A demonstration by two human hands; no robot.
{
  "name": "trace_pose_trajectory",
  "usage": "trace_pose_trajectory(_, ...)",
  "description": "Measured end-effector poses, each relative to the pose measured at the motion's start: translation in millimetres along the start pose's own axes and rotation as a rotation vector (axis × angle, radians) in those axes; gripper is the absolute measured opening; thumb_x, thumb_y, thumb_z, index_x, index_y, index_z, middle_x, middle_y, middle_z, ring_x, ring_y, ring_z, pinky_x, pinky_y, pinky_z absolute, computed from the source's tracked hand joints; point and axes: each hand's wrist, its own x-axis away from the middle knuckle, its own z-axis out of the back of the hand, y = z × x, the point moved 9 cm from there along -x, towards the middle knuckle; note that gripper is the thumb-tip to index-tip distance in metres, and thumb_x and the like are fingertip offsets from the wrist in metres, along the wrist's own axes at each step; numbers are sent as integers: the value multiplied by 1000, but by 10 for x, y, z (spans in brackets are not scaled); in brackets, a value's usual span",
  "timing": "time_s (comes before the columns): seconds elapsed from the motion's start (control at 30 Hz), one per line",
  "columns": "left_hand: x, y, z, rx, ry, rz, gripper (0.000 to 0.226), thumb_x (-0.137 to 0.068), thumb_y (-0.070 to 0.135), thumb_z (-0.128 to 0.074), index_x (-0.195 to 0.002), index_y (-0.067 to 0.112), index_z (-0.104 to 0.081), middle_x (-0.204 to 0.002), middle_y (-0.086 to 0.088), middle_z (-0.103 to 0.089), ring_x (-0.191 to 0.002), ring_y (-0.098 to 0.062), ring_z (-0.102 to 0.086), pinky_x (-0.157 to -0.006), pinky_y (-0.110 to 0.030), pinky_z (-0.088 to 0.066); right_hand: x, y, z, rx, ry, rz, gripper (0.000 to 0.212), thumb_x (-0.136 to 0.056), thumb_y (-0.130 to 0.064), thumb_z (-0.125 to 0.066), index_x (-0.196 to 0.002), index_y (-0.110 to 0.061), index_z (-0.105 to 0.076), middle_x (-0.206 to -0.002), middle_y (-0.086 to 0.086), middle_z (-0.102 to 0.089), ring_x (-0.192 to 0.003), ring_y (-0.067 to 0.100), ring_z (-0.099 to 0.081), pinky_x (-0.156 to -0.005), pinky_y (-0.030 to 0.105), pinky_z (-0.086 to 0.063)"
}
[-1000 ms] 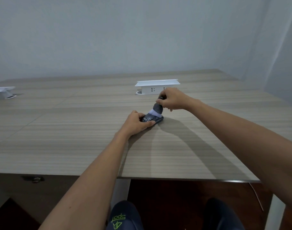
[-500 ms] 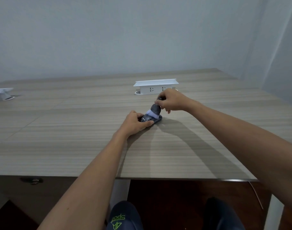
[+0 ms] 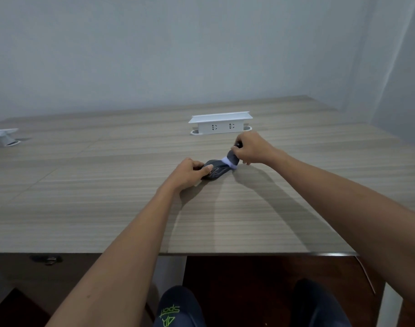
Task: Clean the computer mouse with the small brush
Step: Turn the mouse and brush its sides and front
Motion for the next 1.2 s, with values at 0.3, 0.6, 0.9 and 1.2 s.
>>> trace_pose_trajectory(0.3, -36, 21, -36, 19, 1, 16, 38, -98, 40, -59, -116, 11, -75, -98, -5, -77, -84, -15, -65, -72, -28, -48, 288, -211, -94, -201, 22, -34, 30, -80, -11, -55, -62, 4, -73, -57, 18, -69, -39, 19, -62, -40, 26, -54)
trace_pose_trajectory(0.6, -65, -17, -41, 67, -1, 80, 40, -94, 43, -65, -112, 10, -75, -107, -10, -77, -95, -25, -70, -86, -38, -54, 296, 88, -118, -340, -22, -169, 23, -79, -1, -57, -69, 9, -74, -66, 24, -73, -59, 36, -74, -57, 40, -65)
trace_pose_trajectory(0.9, -91, -21, -14, 29, 43, 110, 35, -94, 37, -66, -106, 6, -76, -101, -16, -76, -69, -14, -55, -63, -28, -43, 413, -168, -220, -567, -183, -149, 33, -92, -3, -48, -70, 1, -72, -70, 24, -72, -56, 25, -68, -55, 30, -60)
trace_pose_trajectory(1.2, -96, -58, -17, 55, 69, 120, 40, -93, 41, -66, -105, 4, -76, -103, -19, -76, -80, -20, -62, -79, -39, -54, 416, -9, -217, -567, -76, -270, 21, -82, 3, -56, -76, 12, -74, -71, 27, -71, -58, 31, -69, -54, 31, -62)
